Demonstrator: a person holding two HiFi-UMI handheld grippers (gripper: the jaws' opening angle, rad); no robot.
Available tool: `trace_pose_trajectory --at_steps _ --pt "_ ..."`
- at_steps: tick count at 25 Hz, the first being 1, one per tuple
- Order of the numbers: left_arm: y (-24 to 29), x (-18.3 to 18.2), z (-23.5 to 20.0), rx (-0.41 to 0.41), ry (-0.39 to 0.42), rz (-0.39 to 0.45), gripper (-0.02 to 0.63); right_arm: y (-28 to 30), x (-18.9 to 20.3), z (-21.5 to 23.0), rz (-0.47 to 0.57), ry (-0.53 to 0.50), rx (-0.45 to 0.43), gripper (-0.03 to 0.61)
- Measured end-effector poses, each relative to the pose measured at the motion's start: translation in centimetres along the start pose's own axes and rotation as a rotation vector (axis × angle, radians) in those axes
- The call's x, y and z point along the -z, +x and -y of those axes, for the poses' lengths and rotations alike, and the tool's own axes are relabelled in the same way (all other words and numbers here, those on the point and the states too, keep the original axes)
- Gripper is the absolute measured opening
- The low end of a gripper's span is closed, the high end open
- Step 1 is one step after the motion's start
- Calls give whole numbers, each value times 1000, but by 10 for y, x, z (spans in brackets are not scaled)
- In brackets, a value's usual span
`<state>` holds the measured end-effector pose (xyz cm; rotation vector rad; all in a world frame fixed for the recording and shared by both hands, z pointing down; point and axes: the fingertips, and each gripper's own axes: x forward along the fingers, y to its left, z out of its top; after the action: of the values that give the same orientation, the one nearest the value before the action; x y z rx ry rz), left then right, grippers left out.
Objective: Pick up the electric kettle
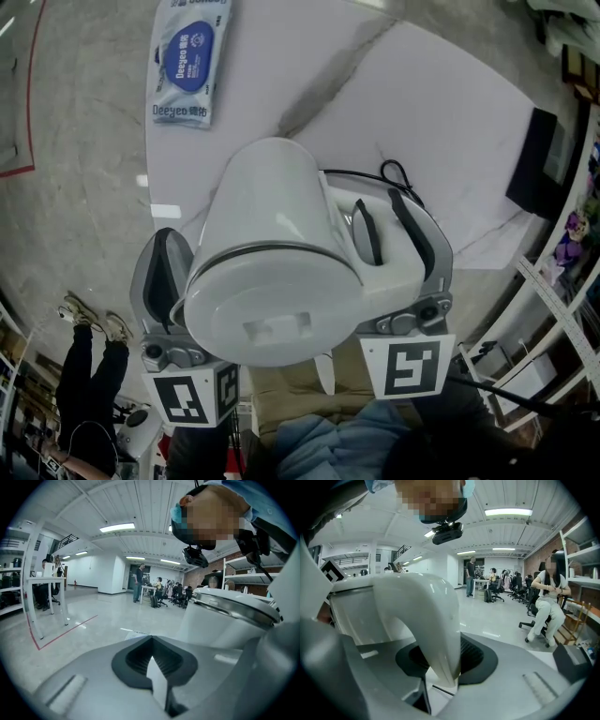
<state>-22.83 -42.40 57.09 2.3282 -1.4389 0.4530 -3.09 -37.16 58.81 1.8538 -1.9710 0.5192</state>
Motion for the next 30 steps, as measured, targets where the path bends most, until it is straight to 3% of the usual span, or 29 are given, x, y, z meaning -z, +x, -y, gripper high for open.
trace_pose_trajectory --at_steps 6,23,30 --pt "-23 -40 7 -7 17 43 0 -21 -40 1 40 2 5 147" --pt "-134 -213 29 -87 11 269 0 -121 -203 -11 215 10 -35 147" --pt "-185 -260 36 -98 -9 355 0 -169 -243 -21 224 -70 -61 144"
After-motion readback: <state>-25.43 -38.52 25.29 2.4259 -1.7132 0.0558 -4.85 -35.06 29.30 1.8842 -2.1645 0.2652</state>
